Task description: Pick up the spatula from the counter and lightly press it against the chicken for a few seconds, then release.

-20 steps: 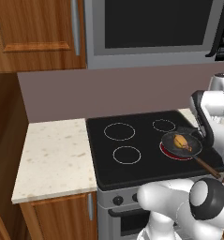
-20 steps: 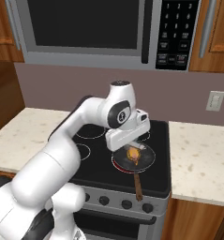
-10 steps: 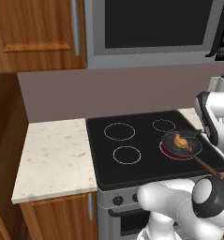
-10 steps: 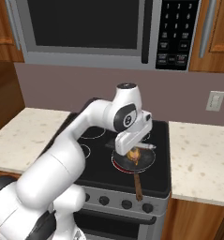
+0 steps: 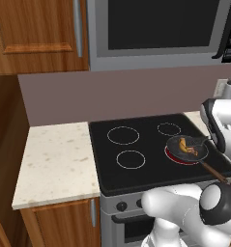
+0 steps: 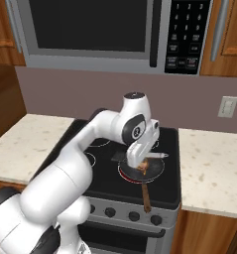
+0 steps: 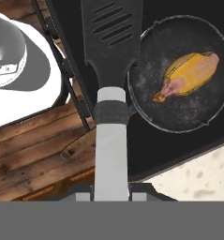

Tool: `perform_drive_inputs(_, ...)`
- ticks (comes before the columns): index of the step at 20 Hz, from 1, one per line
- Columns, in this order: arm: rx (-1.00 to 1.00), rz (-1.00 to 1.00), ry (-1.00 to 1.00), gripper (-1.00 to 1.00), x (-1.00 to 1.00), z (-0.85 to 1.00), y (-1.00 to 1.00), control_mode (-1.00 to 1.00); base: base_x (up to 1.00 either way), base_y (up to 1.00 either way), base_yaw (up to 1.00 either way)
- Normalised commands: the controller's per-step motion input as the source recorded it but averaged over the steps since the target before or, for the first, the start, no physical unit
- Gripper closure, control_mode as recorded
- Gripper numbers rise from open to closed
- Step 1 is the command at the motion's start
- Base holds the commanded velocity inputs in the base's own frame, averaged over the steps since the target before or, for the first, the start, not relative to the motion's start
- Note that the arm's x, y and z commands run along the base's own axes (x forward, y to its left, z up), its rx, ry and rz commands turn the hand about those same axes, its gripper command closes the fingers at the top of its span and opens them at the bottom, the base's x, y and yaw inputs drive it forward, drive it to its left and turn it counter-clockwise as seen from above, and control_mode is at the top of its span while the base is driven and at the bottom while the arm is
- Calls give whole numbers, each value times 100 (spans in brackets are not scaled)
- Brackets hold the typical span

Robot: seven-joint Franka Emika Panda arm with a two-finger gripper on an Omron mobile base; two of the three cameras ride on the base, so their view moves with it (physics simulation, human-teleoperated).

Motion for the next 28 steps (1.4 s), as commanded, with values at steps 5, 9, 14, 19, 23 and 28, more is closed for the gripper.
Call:
perform_drive_inputs(5, -2, 12, 1, 100, 10, -4, -23, -100, 0, 0, 0)
perform_drive_inputs(9, 0, 13, 2, 100, 16, -7, -23, -100, 0, 0, 0)
perform_drive_inputs(14, 0, 13, 1, 100, 15, -2, -6, -100, 0, 0, 0)
perform_drive_inputs(19, 0, 6, 0, 100, 11, 0, 0, -100, 0, 0, 0)
perform_drive_inputs(23, 0, 0, 0, 100, 10, 0, 0, -100, 0, 0, 0)
perform_drive_inputs(28, 0, -5, 0, 100, 14, -1, 0, -100, 0, 0, 0)
